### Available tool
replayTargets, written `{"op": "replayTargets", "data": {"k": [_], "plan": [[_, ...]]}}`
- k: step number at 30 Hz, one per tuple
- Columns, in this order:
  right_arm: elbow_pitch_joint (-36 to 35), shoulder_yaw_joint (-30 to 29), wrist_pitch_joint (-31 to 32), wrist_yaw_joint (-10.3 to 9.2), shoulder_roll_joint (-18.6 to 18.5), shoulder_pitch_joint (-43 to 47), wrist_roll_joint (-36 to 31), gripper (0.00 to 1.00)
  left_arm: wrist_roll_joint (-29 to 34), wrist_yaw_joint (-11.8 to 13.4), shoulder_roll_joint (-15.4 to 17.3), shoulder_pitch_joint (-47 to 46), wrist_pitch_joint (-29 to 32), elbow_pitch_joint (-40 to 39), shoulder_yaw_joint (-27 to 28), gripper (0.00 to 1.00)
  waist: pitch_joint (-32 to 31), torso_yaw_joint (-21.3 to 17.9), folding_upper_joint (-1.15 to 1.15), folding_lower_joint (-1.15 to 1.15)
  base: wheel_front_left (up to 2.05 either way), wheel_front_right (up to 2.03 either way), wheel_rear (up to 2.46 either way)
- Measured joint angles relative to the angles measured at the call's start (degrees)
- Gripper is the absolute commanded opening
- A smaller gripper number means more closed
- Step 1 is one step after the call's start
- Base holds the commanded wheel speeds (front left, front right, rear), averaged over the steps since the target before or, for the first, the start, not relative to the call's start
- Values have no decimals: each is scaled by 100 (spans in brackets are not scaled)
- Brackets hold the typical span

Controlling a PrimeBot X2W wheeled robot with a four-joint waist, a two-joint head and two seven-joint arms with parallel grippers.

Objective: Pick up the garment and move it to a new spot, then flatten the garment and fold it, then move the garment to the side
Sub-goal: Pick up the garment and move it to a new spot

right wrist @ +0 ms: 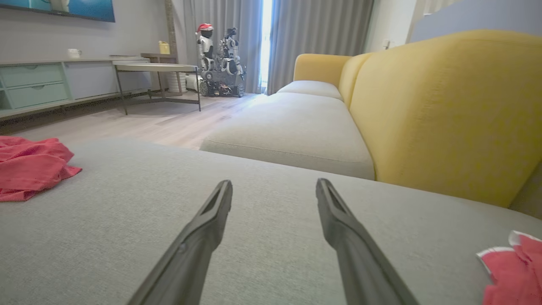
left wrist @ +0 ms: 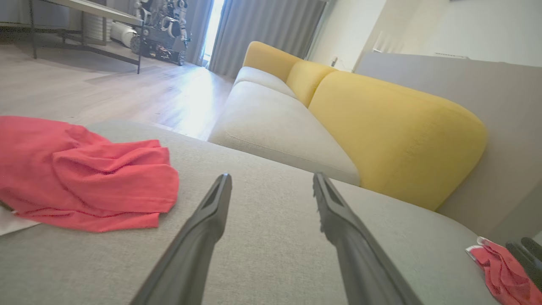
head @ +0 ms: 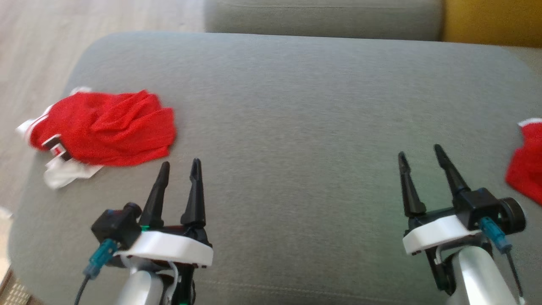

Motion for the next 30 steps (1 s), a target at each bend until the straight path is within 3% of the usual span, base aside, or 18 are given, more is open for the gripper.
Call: {"op": "replayTargets", "data": {"k": [20,30], "plan": [[325,710,37,0,-24,4,163,100,66,100,2,361,0,-52,471,100,-218,1858,0,0,0,0,0],[476,873,20,0,-10,4,254,100,68,102,5,488,0,-163,558,100,-338,2064,0,0,0,0,0]]}}
